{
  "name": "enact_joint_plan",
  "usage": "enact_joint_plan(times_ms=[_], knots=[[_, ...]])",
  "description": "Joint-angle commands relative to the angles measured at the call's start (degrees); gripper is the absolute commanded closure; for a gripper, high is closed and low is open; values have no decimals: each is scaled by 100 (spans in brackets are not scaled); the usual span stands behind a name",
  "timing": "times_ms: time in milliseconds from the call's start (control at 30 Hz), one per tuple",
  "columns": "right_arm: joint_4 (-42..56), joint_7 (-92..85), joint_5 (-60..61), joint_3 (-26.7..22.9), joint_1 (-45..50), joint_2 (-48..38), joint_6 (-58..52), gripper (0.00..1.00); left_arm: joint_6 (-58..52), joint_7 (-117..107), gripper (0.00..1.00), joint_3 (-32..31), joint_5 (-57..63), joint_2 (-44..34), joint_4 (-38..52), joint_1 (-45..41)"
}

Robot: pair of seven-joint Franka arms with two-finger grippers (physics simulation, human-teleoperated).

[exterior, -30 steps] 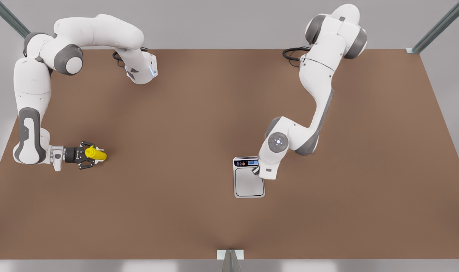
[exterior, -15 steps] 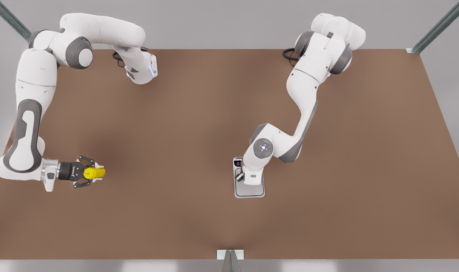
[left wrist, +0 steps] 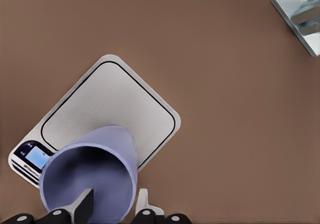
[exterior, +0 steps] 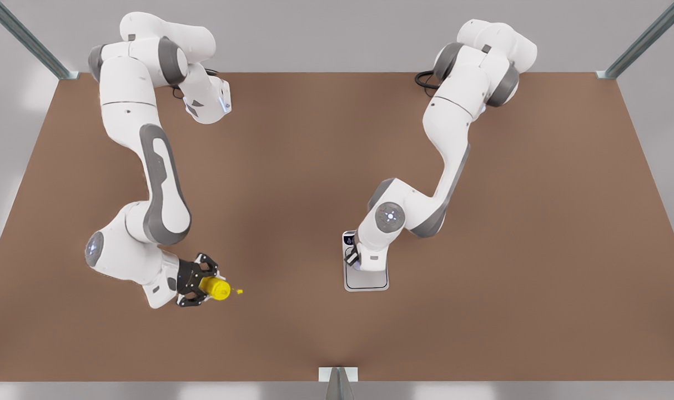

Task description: Move cup to the weight, pick up sauce bottle, pour sauce

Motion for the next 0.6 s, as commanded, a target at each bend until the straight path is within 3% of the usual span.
enact_joint_plan(times_ms=[0, 133, 200, 267, 300, 400, 433, 467, 500, 567], knots=[[0, 126, -117, 0, 84, -13, 66, 41, -11, 2, 40, 9, -10, -18, 0, 0], [-597, 1496, -1329, -9, 734, -461, 1173, 42, -266, 28, 40, 44, -28, -220, 0, 61], [-896, 2411, -2041, -53, 955, -725, 1455, 42, -889, 502, 40, 97, -19, -642, -35, 211], [-1002, 3422, -2850, -53, 1209, -778, 1675, 42, -2172, 1960, 38, 114, -19, -1239, -79, 975], [-1002, 3870, -3236, -53, 1332, -787, 1684, 42, -2533, 2672, 36, 334, -19, -1345, -79, 1204], [-949, 5434, -4660, -53, 1860, -769, 1657, 42, -3122, 5739, 32, 1915, -230, -1539, -97, 1424], [-923, 5918, -5179, -61, 2027, -761, 1605, 42, -3149, 6215, 13, 2083, -265, -1802, -359, 1695], [-914, 6366, -5706, -62, 2150, -761, 1578, 42, -3096, 6312, 0, 1733, -204, -2171, -685, 2020], [-747, 6779, -6233, -53, 2325, -725, 1263, 42, -3096, 6488, 0, 1038, 7, -2672, -1116, 2654], [-633, 7334, -6849, -53, 2633, -655, 980, 42, -3035, 6506, 0, 282, 957, -3524, -1784, 2952]])
